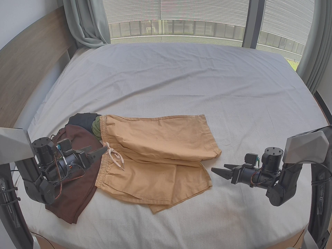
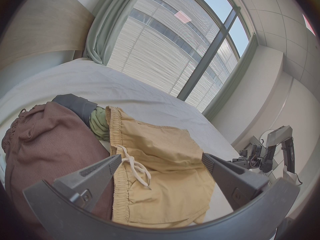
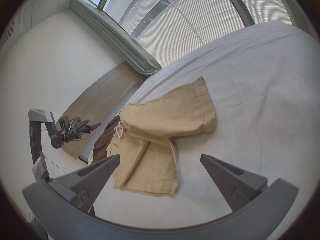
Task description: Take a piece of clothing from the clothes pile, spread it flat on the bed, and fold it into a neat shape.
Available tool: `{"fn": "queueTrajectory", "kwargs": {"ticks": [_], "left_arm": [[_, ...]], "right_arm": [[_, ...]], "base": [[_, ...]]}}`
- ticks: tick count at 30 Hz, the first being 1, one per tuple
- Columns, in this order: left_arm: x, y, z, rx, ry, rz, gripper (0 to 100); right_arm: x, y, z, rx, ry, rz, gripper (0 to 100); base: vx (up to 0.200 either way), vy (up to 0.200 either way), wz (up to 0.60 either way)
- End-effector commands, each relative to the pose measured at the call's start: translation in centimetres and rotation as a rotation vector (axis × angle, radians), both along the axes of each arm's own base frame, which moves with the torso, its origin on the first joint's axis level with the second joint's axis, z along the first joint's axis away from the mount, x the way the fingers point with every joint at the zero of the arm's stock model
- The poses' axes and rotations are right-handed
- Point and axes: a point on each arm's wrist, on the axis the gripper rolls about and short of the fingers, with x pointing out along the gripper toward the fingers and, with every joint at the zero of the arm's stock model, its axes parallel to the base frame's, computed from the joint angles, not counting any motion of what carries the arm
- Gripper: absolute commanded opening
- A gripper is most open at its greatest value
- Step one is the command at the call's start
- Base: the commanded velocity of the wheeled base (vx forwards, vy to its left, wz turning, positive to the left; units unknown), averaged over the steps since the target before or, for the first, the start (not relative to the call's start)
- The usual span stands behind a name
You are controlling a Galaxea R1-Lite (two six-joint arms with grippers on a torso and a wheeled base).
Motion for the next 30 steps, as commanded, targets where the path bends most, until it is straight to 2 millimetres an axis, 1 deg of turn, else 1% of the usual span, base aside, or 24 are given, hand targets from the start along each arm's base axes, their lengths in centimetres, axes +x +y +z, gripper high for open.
{"fn": "queueTrajectory", "kwargs": {"ticks": [1, 7, 10, 16, 18, 23, 29, 30], "left_arm": [[-0.4, 0.0, 0.1, 0.001, 0.004, -0.001, 100], [-0.6, -0.2, 0.0, 0.002, 0.011, -0.008, 100], [-0.6, -0.2, 0.1, -0.002, 0.011, -0.008, 100], [-0.4, -0.3, 0.3, -0.003, 0.001, -0.011, 100], [-0.5, -0.3, 0.3, -0.001, 0.001, -0.011, 100], [-0.3, -0.3, 0.5, -0.006, -0.008, -0.01, 100], [-0.1, -0.3, 0.6, -0.006, -0.015, -0.008, 100], [-0.1, -0.3, 0.6, -0.006, -0.015, -0.008, 100]], "right_arm": [[-0.3, 0.6, -1.7, -0.011, 0.048, 0.02, 100], [-0.2, 1.2, -2.4, -0.026, 0.055, 0.007, 100], [0.0, 1.6, -3.3, -0.036, 0.065, -0.003, 100], [-0.2, 2.3, -3.7, -0.035, 0.076, 0.014, 100], [-0.2, 2.5, -4.1, -0.037, 0.084, 0.019, 100], [-0.2, 2.6, -4.7, -0.041, 0.096, 0.021, 100], [-0.1, 2.8, -4.9, -0.05, 0.095, 0.009, 100], [-0.1, 2.8, -4.9, -0.05, 0.095, 0.009, 0]], "base": [[0.0, 0.0, 0.0], [0.0, 0.0, 0.0], [0.0, 0.0, 0.0], [0.0, 0.0, 0.0], [0.0, 0.0, 0.0], [0.0, 0.0, 0.0], [0.0, 0.0, 0.0], [0.0, 0.0, 0.0]]}}
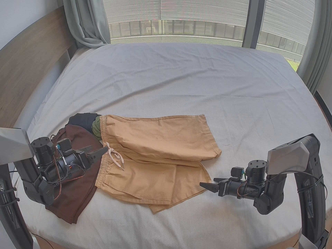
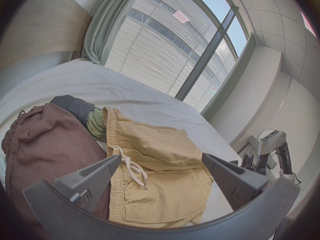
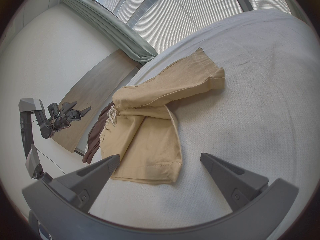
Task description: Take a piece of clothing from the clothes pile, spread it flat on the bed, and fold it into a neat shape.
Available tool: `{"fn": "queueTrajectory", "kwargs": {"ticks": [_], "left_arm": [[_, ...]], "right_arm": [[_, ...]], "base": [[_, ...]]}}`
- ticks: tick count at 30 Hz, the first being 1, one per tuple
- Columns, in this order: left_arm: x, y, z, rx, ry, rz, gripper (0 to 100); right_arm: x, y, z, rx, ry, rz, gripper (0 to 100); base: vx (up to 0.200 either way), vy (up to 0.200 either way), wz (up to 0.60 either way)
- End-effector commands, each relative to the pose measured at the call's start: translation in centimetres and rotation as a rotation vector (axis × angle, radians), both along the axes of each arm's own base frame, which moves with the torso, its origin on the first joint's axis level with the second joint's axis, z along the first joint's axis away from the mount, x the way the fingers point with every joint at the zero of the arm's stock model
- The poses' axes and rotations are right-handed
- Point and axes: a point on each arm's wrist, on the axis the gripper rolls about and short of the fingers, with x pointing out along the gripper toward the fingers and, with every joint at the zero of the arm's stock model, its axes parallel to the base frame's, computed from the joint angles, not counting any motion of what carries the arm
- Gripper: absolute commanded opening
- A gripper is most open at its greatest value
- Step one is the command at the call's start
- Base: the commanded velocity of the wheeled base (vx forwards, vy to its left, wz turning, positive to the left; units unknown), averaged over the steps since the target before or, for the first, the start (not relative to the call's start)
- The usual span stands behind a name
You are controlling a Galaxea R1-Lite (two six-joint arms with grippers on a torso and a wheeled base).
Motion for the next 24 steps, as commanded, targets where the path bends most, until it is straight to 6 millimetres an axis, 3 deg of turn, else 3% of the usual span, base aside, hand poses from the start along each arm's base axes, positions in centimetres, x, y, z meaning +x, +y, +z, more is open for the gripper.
{"fn": "queueTrajectory", "kwargs": {"ticks": [1, 16, 24], "left_arm": [[0.0, 0.0, 0.0, 0.0, -0.002, 0.001, 100], [0.1, -0.2, 0.0, 0.0, -0.002, -0.007, 100], [0.1, -0.3, 0.0, 0.001, -0.001, -0.009, 100]], "right_arm": [[-0.1, 0.1, -0.4, -0.004, 0.009, 0.002, 0], [0.5, -0.4, -0.7, -0.009, 0.0, -0.025, 0], [2.6, -3.0, 1.1, 0.009, -0.081, -0.117, 0]], "base": [[0.0, 0.0, 0.0], [0.0, 0.0, 0.0], [0.0, 0.0, 0.0]]}}
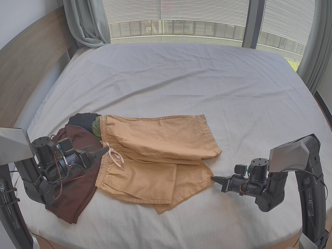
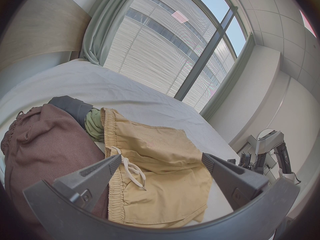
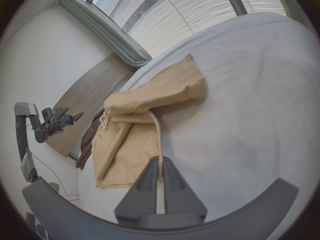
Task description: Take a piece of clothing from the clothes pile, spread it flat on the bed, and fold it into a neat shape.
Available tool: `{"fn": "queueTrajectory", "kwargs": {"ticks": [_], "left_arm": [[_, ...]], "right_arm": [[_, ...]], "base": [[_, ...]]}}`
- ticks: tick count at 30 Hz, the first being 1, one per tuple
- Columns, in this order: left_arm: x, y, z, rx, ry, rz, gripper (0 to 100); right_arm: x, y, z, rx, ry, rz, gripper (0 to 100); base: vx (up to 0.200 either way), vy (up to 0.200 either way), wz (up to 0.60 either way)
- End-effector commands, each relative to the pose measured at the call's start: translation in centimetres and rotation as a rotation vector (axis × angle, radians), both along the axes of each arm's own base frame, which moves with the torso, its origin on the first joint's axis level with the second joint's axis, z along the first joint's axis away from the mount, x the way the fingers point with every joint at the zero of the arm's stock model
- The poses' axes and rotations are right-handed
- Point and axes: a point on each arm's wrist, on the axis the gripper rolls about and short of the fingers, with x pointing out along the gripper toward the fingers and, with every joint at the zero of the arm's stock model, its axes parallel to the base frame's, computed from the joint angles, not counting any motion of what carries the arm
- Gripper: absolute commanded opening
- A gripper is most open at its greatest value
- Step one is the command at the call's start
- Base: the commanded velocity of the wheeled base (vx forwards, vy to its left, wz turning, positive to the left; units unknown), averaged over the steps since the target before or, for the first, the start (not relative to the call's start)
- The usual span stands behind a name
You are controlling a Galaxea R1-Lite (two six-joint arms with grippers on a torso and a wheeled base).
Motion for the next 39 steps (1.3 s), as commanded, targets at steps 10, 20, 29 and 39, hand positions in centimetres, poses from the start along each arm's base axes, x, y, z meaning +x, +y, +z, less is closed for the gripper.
{"fn": "queueTrajectory", "kwargs": {"ticks": [10, 20, 29, 39], "left_arm": [[0.0, 0.0, -0.1, 0.0, 0.005, 0.0, 100], [0.0, 0.0, -0.3, 0.0, 0.011, -0.001, 100], [0.0, 0.0, -0.4, 0.0, 0.014, -0.001, 100], [0.0, 0.0, -0.2, 0.001, 0.007, 0.0, 100]], "right_arm": [[3.3, -0.6, 0.3, -0.017, -0.113, -0.148, 0], [3.7, -0.7, 0.6, -0.016, -0.138, -0.162, 100], [0.7, -0.3, 0.1, -0.029, -0.032, -0.083, 100], [-0.2, 1.4, -0.8, -0.024, 0.009, -0.022, 100]], "base": [[0.0, 0.0, 0.0], [0.0, 0.0, 0.0], [0.0, 0.0, 0.0], [0.0, 0.0, 0.0]]}}
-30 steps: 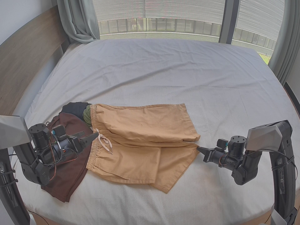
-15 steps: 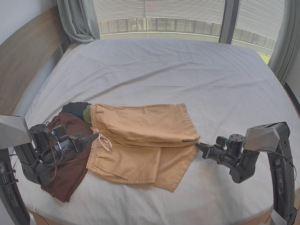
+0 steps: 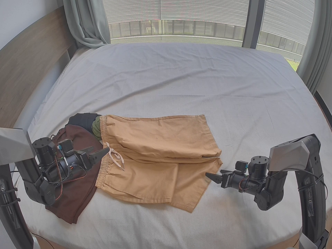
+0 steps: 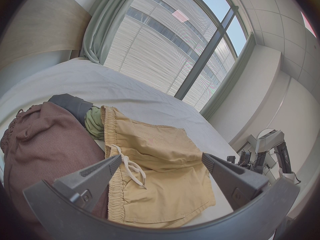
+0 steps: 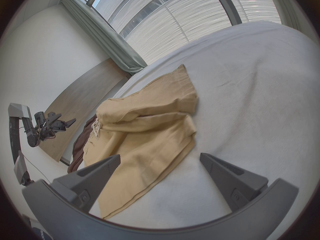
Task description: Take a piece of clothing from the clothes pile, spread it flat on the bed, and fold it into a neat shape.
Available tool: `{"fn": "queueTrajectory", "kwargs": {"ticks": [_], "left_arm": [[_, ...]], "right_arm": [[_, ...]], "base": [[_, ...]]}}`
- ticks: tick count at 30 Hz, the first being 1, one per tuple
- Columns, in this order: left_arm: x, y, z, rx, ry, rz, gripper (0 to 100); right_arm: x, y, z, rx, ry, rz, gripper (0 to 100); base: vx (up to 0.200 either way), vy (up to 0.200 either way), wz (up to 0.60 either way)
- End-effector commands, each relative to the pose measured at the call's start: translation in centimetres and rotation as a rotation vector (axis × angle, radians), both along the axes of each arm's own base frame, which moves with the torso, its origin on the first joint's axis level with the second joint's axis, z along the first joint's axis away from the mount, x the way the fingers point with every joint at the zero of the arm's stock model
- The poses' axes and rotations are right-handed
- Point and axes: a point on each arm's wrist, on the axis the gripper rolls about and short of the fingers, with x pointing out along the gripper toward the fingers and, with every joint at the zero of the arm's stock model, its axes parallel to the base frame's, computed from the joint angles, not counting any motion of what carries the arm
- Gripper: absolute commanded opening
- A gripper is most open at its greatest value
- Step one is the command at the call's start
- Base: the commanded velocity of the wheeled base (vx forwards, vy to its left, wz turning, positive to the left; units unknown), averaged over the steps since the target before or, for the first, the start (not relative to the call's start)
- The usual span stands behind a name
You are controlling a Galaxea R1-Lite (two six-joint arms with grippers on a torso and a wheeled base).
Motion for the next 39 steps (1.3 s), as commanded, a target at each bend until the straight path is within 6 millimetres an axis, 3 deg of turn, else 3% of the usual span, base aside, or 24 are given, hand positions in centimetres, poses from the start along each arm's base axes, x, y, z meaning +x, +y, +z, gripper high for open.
{"fn": "queueTrajectory", "kwargs": {"ticks": [1, 9, 24, 25, 39], "left_arm": [[0.0, 0.0, 0.1, 0.0, -0.003, 0.0, 100], [0.1, 0.1, 0.2, -0.002, -0.008, 0.003, 100], [0.1, 0.2, 0.2, -0.002, -0.011, 0.006, 100], [0.1, 0.2, 0.3, -0.002, -0.013, 0.006, 100], [0.1, 0.3, 0.0, -0.002, -0.002, 0.009, 100]], "right_arm": [[-0.5, 0.7, -0.8, 0.003, 0.03, 0.03, 100], [-0.9, 2.4, -1.2, 0.039, 0.064, 0.07, 100], [-1.5, 2.9, -1.2, 0.044, 0.079, 0.105, 100], [-1.5, 2.9, -1.3, 0.043, 0.08, 0.105, 0], [-1.3, 2.4, -0.7, 0.04, 0.065, 0.083, 0]], "base": [[0.0, 0.0, 0.0], [0.0, 0.0, 0.0], [0.0, 0.0, 0.0], [0.0, 0.0, 0.0], [0.0, 0.0, 0.0]]}}
